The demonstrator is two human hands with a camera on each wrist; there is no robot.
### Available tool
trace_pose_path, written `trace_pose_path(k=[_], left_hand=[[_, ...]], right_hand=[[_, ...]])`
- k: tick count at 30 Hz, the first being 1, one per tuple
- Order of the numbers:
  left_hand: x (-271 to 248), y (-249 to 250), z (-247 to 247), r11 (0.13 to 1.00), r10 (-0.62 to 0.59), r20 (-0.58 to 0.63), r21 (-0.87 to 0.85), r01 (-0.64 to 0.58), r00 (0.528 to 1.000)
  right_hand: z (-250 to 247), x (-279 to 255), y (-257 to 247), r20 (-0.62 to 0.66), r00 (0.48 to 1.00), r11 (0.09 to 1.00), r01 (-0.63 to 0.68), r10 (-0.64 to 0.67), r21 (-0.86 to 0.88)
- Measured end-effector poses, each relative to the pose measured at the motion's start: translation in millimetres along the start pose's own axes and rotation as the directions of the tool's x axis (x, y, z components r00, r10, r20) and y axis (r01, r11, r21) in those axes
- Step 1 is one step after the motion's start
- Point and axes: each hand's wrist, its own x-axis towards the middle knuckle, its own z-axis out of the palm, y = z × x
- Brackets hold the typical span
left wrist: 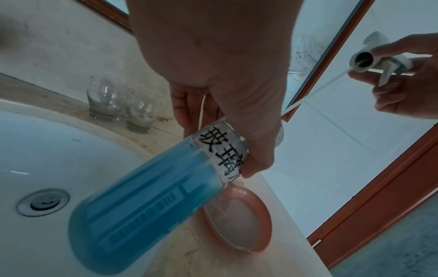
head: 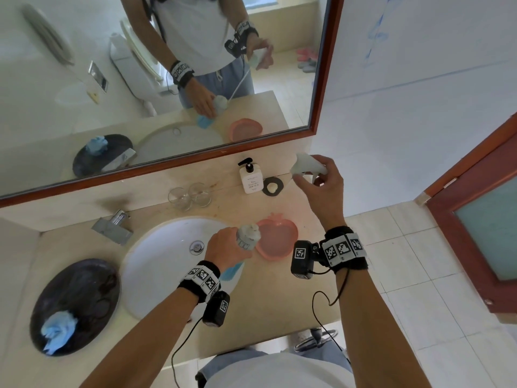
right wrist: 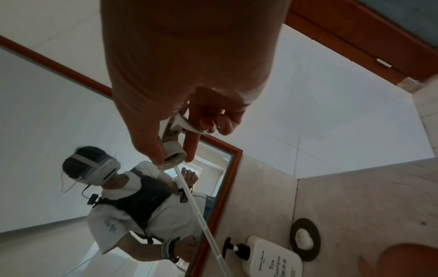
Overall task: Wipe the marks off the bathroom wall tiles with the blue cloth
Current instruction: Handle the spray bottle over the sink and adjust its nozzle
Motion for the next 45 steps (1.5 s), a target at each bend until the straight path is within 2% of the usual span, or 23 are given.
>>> trace_pose_path(k=[3,11,23,29,34,39,45], left_hand=[[-3.6,-1.9,-6.7,1.000,0.003,-0.031,-0.028,-0.004,1.000],[-14.0,-12.7,-20.8,0.999,-0.015,-0.066,-0.050,0.011,0.998],[-20.3,-25.4,-45.3,0.993,-0.005,-0.146,-0.120,-0.013,0.989],[-23.0,-17.9,-58.3,0.991,0.041,-0.188,-0.120,-0.064,0.981],[-26.6,-10.9,-65.8,0.988,0.050,-0.225,-0.128,-0.081,0.973],[-28.9,-8.0,-71.7,0.984,0.051,-0.242,-0.156,-0.091,0.969],[-30.2,-6.8,-74.7,0.984,0.069,-0.233,-0.142,-0.104,0.970]], right_hand=[[11.8,-6.3,-5.2,0.053,0.998,0.999,0.028,-0.026,-0.022],[20.5,-6.1,-34.5,-0.006,0.995,0.994,0.099,-0.099,0.050],[56.6,-28.3,-41.5,0.160,0.977,0.990,0.140,-0.141,0.019],[76.9,-44.8,-30.9,0.301,0.949,0.996,0.091,-0.089,0.008],[86.7,-52.4,-17.1,0.424,0.905,0.996,0.061,-0.031,-0.059],[89.5,-55.7,-10.5,0.464,0.886,0.994,0.033,0.021,-0.108],[86.4,-52.4,-17.2,0.497,0.867,0.994,0.036,0.020,-0.102]])
